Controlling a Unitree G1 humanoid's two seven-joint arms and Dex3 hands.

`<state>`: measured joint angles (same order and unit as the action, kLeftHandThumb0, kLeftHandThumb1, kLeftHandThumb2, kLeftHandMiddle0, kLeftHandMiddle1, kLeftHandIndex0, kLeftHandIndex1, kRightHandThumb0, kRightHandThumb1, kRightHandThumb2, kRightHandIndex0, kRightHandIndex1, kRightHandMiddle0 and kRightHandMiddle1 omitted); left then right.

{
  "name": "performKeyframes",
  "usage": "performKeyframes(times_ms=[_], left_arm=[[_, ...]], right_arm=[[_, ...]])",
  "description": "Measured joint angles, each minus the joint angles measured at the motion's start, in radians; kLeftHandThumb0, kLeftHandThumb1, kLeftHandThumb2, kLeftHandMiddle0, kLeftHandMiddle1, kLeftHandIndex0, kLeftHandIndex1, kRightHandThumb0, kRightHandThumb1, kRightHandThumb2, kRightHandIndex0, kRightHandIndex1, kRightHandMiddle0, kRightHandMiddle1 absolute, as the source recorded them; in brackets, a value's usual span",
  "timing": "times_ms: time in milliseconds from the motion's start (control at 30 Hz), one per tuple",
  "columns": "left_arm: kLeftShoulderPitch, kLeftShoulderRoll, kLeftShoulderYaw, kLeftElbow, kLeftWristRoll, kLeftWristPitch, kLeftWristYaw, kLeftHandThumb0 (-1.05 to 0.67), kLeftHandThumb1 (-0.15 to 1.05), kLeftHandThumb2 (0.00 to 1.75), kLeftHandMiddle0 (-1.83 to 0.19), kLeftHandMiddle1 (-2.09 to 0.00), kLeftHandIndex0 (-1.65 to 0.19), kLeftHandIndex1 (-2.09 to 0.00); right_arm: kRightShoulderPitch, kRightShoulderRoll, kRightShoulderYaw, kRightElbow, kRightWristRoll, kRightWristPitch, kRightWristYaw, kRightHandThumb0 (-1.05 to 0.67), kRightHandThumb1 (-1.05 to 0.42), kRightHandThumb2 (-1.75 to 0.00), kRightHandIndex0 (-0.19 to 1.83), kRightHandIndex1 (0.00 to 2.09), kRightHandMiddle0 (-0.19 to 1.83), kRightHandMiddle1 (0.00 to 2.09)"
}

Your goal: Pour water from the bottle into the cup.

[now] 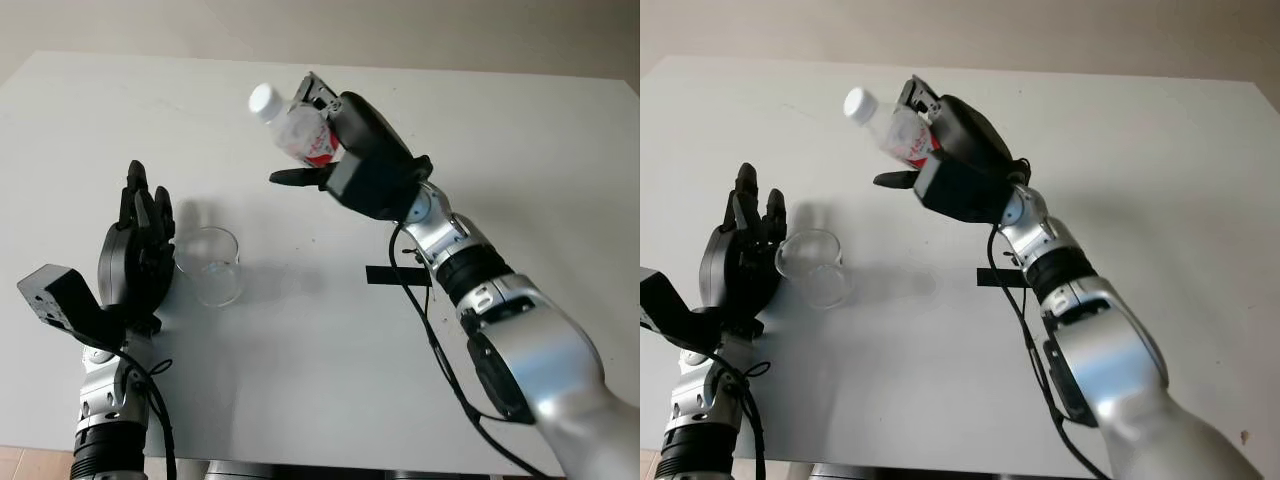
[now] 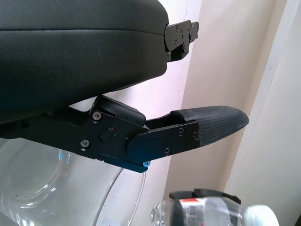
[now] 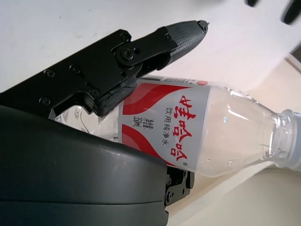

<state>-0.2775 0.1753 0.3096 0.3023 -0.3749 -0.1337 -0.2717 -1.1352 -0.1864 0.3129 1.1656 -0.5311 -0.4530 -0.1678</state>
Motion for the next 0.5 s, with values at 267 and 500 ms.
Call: performKeyframes(times_ms=[267, 500], left_arm=[[0.000, 0.000, 0.000, 0.001, 0.000, -0.002, -0.004, -0.82, 1.05, 0.65, 0.19, -0.03, 0.19, 0.00], [0.000, 0.000, 0.001, 0.002, -0.001, -0.003, -0.006, -0.81, 1.05, 0.64, 0.19, -0.04, 0.19, 0.00]], right_arm=[[-0.061, 0.000, 0.137, 0.063, -0.156, 0.006, -0.133, -0.15, -1.04, -0.17, 1.09, 2.09, 0.58, 2.09], [-0.078, -0.005, 0.197, 0.086, -0.220, -0.013, -0.256, -0.17, -1.04, -0.19, 1.18, 2.09, 0.65, 2.09]])
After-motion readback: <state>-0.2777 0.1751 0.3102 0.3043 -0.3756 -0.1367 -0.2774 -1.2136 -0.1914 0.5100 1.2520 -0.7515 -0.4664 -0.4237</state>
